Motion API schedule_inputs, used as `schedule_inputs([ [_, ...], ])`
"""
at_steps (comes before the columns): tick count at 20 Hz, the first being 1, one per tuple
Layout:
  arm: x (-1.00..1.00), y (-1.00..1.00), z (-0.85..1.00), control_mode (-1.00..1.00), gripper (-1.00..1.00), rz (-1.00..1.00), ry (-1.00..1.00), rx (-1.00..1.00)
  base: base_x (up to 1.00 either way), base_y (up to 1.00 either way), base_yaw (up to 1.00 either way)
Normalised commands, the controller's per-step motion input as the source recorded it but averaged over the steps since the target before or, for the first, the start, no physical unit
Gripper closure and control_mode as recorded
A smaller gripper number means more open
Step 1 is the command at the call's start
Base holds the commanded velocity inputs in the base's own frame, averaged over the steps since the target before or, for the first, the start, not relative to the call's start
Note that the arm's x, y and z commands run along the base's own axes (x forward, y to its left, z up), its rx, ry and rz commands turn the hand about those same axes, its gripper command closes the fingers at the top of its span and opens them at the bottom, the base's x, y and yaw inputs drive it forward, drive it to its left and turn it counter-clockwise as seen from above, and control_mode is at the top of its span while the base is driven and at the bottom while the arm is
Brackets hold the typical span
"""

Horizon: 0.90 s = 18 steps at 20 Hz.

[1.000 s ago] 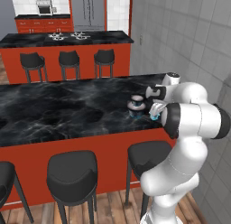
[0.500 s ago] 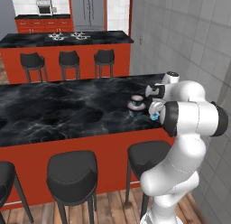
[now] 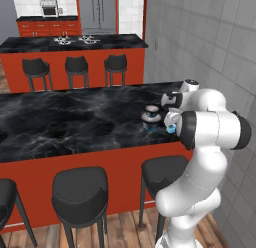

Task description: Stack the yogurt containers by placing the smaller containers on top of the larger containers.

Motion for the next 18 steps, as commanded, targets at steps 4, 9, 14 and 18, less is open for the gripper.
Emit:
schedule_inputs([
  [4,0.06,-0.05,-0.03,-1.0,-1.0,-0.02,0.0,0.03,0.0,0.0,0.0],
  [9,0.15,-0.11,-0.02,-1.0,-1.0,0.0,0.0,0.03,0.0,0.0,0.0],
  [14,0.11,-0.07,0.0,-1.0,-1.0,0.0,0.0,0.01,0.0,0.0,0.0],
  [18,0.1,-0.14,0.0,-1.0,-1.0,0.0,0.0,0.0,0.0,0.0,0.0],
])
